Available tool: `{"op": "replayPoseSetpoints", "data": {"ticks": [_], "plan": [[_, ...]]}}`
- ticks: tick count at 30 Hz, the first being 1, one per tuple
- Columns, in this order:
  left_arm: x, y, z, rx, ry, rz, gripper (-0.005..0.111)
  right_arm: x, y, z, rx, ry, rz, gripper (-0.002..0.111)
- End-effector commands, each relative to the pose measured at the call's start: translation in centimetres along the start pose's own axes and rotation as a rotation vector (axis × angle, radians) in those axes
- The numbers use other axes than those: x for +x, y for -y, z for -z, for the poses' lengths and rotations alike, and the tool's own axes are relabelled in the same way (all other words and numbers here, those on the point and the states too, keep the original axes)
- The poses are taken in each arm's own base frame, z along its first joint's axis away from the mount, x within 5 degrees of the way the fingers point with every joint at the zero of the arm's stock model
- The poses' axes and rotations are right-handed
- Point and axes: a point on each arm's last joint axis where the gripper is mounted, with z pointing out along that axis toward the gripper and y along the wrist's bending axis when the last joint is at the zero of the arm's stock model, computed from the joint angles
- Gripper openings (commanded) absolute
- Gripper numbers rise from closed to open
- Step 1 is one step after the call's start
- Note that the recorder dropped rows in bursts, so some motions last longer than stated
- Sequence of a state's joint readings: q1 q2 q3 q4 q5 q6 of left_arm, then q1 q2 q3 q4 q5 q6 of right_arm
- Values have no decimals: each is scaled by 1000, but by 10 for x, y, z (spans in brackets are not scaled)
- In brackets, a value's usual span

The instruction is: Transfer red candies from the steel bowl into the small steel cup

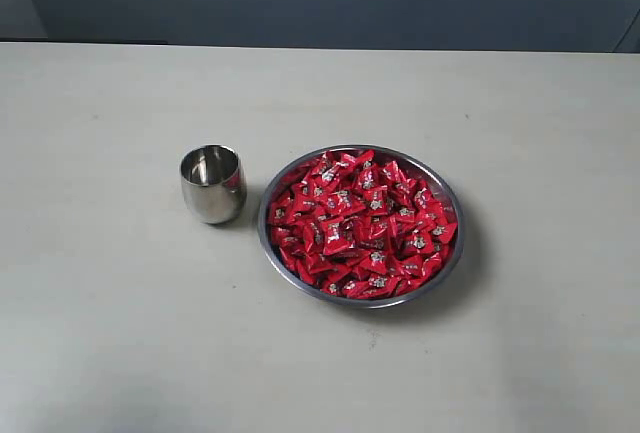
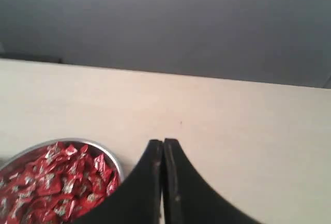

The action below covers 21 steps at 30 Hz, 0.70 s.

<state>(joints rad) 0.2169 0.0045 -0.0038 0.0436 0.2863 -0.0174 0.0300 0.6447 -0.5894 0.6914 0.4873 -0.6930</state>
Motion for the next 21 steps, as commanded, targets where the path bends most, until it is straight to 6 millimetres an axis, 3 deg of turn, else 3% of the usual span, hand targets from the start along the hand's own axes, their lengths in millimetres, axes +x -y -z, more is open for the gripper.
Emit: {"op": "replayPoseSetpoints", "data": {"ticks": [1, 10, 14, 21], "plan": [[1, 0, 0, -1, 2, 2, 0, -20, 1, -38, -145, -178, 91, -1], [1, 0, 0, -1, 2, 2, 0, -31, -2, -110, -432, -465, 98, -1], [1, 0, 0, -1, 2, 2, 0, -18, -22, -133, -547, -531, 177, -1], [1, 0, 0, -1, 2, 2, 0, 20, -65, -169, -625, -699, 283, -1]]}}
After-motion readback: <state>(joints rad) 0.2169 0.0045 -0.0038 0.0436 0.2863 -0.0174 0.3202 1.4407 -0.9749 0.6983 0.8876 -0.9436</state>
